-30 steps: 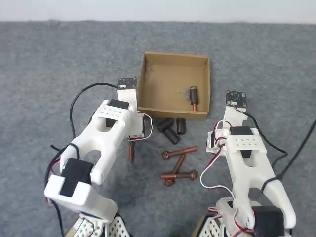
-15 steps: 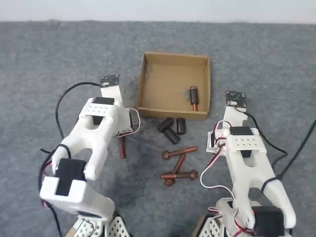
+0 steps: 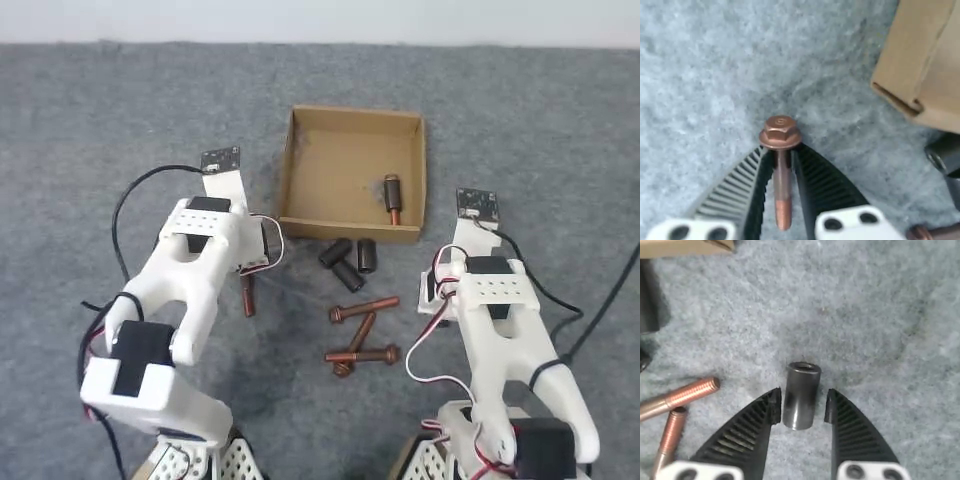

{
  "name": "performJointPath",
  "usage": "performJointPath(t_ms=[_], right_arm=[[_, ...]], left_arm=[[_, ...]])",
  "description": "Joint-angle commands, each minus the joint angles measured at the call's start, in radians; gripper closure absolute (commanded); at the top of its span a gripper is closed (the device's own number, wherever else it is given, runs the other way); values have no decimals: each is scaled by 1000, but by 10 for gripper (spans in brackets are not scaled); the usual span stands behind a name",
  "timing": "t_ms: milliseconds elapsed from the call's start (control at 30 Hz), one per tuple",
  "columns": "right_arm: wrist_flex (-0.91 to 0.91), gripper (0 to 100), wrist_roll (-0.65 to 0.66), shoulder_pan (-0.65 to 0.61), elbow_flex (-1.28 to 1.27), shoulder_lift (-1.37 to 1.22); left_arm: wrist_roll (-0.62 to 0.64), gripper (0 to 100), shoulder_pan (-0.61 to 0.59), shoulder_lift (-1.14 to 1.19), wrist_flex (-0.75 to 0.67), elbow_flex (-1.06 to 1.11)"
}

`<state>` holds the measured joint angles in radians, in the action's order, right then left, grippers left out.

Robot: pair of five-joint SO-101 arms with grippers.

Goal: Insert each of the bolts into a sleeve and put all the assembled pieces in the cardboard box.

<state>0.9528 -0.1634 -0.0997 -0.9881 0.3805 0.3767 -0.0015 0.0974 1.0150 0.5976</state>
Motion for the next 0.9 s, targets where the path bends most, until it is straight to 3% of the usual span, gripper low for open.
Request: performJointPath(t_ms=[0, 200, 433, 600, 733, 867], right_arm=[[36, 876, 14, -5, 3, 4], [56, 876, 14, 10, 2, 2], [-35, 876, 6, 8, 9, -107], [-2, 878, 6, 8, 69, -179], [-5, 987, 6, 8, 72, -180], [-1, 986, 6, 10, 74, -179]], left_arm=[[-5, 989, -2, -55, -23, -16], [-68, 989, 11, -55, -23, -16], [-74, 989, 20, -55, -23, -16], [-74, 989, 20, -55, -23, -15], [-74, 989, 20, -55, -25, -10], [-74, 989, 20, -55, -26, -7]])
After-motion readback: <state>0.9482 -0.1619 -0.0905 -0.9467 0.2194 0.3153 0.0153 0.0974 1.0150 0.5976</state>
